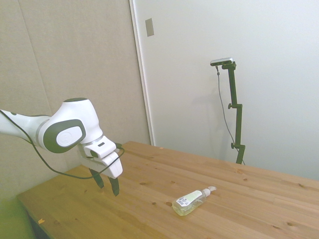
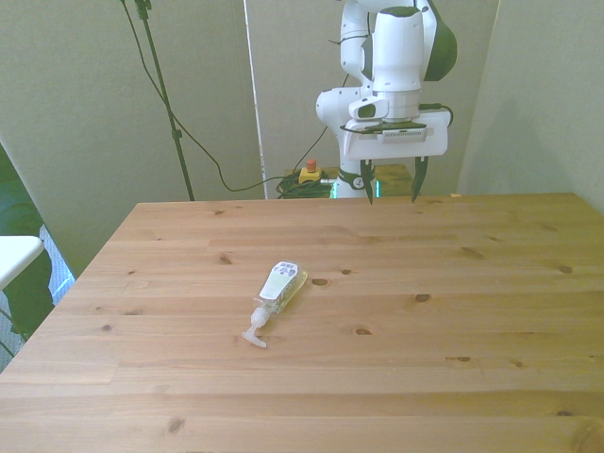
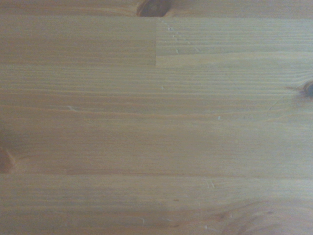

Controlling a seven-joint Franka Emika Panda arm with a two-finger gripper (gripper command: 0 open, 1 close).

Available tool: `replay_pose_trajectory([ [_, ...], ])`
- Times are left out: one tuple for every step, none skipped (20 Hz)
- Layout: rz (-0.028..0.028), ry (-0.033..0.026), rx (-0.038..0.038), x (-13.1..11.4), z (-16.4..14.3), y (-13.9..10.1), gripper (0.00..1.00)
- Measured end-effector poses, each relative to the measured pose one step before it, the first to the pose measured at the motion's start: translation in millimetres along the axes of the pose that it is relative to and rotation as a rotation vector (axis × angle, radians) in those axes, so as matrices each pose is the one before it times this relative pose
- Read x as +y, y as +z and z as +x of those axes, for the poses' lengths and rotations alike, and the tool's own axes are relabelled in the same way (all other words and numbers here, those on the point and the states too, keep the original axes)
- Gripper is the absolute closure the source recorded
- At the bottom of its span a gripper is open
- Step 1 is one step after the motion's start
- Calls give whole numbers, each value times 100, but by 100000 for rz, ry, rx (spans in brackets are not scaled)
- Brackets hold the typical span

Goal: Stand the sanitizer

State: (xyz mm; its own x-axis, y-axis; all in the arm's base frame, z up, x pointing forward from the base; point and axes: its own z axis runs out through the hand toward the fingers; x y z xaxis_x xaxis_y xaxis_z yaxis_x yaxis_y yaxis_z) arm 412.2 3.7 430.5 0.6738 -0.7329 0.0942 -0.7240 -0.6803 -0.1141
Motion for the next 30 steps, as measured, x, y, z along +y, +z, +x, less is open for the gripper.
replay_pose_trajectory([
  [-21, -4, -79, -7, 21, 17, 0],
  [-104, -76, -429, 88, 51, 59, 0],
  [178, 498, 15, 136, 209, -62, 0],
  [357, 904, 239, 194, 444, -188, 0],
  [324, 1220, 755, 257, 797, -330, 0],
  [325, 1709, 1168, 303, 1271, -471, 0],
  [182, 1570, 1322, 289, 1629, -464, 0],
  [-454, 2076, 1865, 270, 2185, -379, 0],
  [-222, 2209, 1186, 92, 2357, -167, 0],
  [-107, 2119, 632, -145, 2404, 135, 0],
  [-195, 2140, 798, -339, 2342, 380, 0],
  [23, 1663, 1057, -585, 2140, 481, 0],
  [5, 1108, 1190, -823, 1859, 555, 0],
  [-114, 1236, 981, -922, 1671, 557, 0],
  [108, 1591, 1149, -983, 1579, 459, 0],
  [132, 1145, 920, -954, 1261, 475, 0],
  [-29, 1026, 816, -821, 1172, 569, 0],
  [-151, 954, 698, -669, 947, 597, 0],
  [-228, 1248, 634, -632, 821, 624, 0],
  [-360, 1463, 586, -443, 754, 633, 0],
  [-326, 1290, 550, -339, 740, 594, 0],
  [-494, 1095, 475, -268, 723, 672, 0],
  [-473, 1159, 412, -185, 684, 676, 0],
  [-317, 1065, 123, -172, 574, 673, 0],
  [-377, 1018, 60, -141, 482, 672, 0],
  [-502, 927, 168, -105, 420, 638, 0],
  [-552, 754, 60, -46, 331, 619, 0],
  [-566, 605, -21, -3, 290, 601, 0],
  [-458, 521, -52, 34, 255, 501, 0],
  [-317, 612, -188, 39, 257, 483, 0],
])
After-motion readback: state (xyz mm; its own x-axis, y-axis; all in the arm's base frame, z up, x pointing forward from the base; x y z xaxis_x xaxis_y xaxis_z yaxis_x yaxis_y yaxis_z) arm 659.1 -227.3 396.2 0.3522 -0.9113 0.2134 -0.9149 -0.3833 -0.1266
